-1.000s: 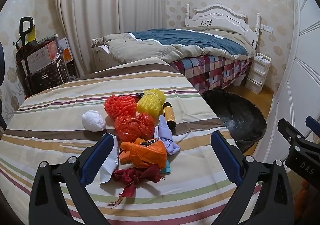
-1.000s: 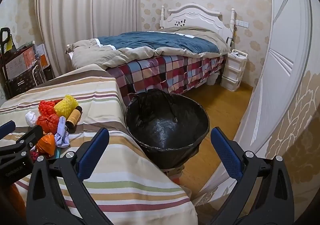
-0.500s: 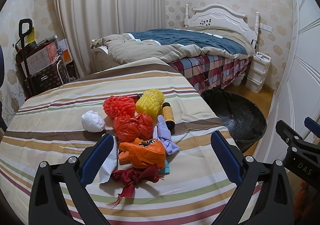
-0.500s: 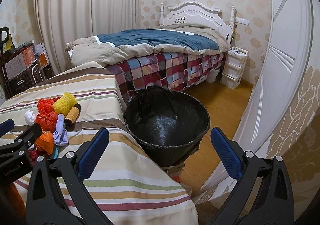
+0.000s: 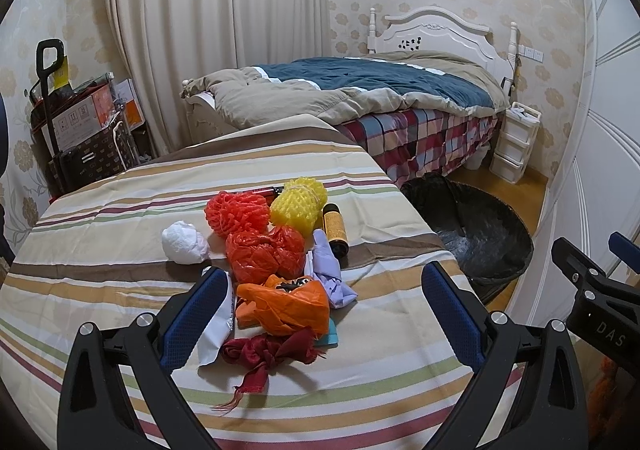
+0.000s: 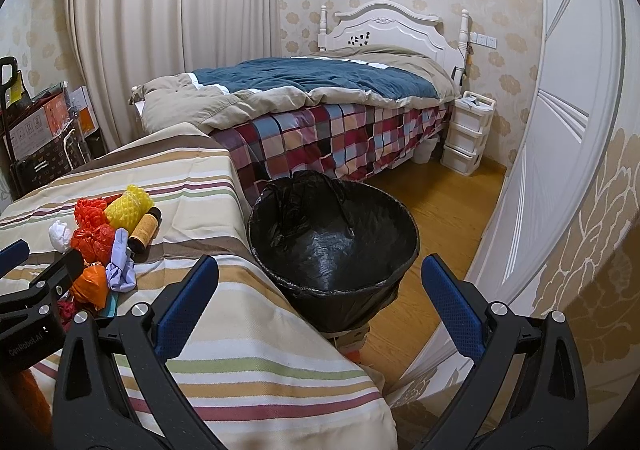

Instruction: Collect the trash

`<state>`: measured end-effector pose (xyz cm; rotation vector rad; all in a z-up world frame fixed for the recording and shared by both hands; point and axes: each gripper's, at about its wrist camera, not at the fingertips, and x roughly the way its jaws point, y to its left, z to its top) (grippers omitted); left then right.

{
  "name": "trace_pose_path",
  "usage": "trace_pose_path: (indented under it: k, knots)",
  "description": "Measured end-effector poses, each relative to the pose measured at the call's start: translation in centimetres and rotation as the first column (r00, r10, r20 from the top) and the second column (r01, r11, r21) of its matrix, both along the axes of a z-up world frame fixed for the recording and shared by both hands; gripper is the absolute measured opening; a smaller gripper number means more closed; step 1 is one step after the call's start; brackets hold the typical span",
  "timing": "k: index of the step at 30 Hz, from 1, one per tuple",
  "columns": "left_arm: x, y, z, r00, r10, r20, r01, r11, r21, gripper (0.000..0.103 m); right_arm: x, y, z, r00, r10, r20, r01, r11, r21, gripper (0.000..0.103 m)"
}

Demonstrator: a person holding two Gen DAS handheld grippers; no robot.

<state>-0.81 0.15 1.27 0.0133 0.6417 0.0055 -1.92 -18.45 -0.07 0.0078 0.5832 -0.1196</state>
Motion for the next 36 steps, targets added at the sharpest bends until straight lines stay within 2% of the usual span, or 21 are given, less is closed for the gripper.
trace_pose_path:
  k: [36]
  knots:
    - [-0.3, -0.7, -0.3, 1.000, -0.003, -0.005, 0.003, 1.000, 0.007, 0.097, 0.1, -0.2, -1.0, 1.000, -0.002, -0.012, 0.002, 1.000, 0.011, 0.099]
